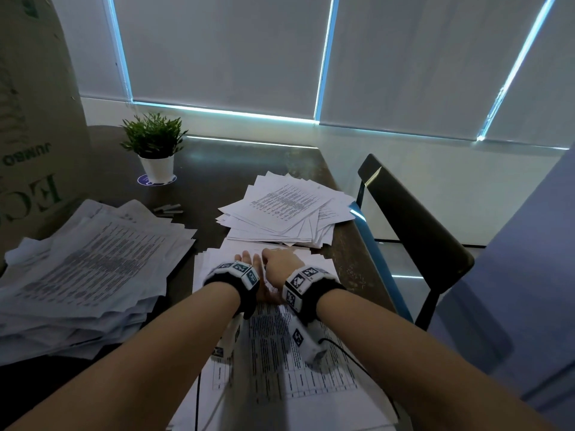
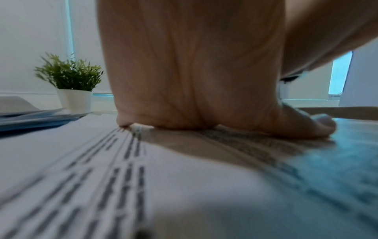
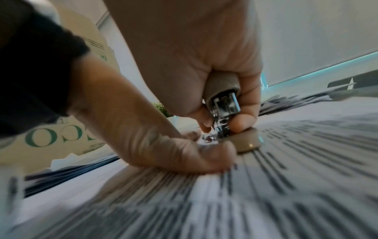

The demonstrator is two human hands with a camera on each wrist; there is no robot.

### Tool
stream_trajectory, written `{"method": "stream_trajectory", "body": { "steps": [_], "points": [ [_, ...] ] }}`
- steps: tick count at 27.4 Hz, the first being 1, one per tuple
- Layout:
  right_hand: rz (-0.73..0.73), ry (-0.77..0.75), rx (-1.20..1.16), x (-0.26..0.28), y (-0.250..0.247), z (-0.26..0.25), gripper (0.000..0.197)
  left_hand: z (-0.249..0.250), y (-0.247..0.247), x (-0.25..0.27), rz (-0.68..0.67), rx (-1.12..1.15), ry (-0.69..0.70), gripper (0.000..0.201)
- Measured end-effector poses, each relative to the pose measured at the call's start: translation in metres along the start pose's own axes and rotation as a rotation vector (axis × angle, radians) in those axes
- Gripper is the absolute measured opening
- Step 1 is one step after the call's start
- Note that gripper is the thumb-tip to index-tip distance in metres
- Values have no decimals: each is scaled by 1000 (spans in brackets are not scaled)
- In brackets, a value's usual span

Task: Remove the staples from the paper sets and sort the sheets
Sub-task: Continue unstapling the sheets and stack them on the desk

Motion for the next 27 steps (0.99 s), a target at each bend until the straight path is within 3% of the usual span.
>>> {"method": "stream_trajectory", "body": {
  "steps": [9, 15, 20, 27],
  "points": [
    [-22, 2, -108, -18, -10, 3, 20, 0, -2, -2, 6, 11, 7, 136],
    [19, 124, -595, -17, -5, 42, 29, -4, -5, -7, -55, -71, -32, 159],
    [19, 130, -760, -7, 6, 55, 21, -2, -6, -1, -55, -42, -41, 147],
    [-19, 193, -571, 37, -5, 89, 28, -3, -12, 21, -29, 15, -95, 140]
  ]
}}
Point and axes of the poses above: each hand's wrist, its own x-axis away from the middle knuckle, its own y-axis out of the palm, z = x × y, the point moved 7 cm from there along -x, towards the middle knuckle, and after that the axes turned 2 degrees about -x, right-handed, at the moved point
